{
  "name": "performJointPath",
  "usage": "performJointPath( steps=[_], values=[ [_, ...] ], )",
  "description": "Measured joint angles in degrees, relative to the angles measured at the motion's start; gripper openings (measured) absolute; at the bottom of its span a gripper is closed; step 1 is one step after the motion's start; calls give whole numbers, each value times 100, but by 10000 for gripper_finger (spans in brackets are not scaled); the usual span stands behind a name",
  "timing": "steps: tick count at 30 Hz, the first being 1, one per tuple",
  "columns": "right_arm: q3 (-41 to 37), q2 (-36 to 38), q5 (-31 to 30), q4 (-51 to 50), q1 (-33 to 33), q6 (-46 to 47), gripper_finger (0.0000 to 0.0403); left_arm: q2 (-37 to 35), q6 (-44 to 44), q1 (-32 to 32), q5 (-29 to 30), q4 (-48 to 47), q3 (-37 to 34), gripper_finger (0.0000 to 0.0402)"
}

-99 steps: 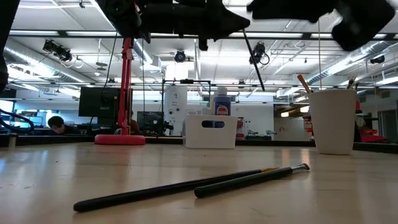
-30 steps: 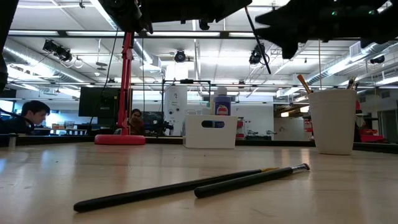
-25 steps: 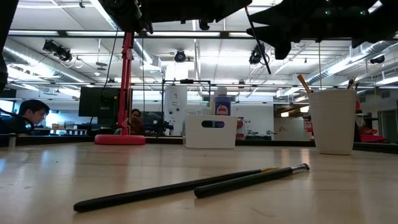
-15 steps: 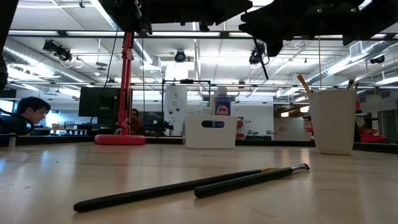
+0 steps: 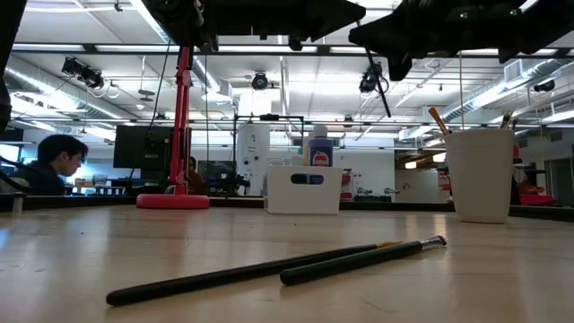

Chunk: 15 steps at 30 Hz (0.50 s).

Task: Pick & Place Paint Supplies
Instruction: Put the gold paint brush into the gray cup

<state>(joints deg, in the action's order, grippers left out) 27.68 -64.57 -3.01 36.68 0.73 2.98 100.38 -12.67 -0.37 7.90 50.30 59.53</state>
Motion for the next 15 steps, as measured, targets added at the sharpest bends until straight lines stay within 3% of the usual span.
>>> performJointPath(
  steps=[6,15],
  values=[
    [-2,561,-98,-743,-2,-44,10,0,0,3,7,-103,0,66],
    [-4,2329,-1266,-3065,-2,-107,10,0,262,3,11,-645,0,78]
  ],
)
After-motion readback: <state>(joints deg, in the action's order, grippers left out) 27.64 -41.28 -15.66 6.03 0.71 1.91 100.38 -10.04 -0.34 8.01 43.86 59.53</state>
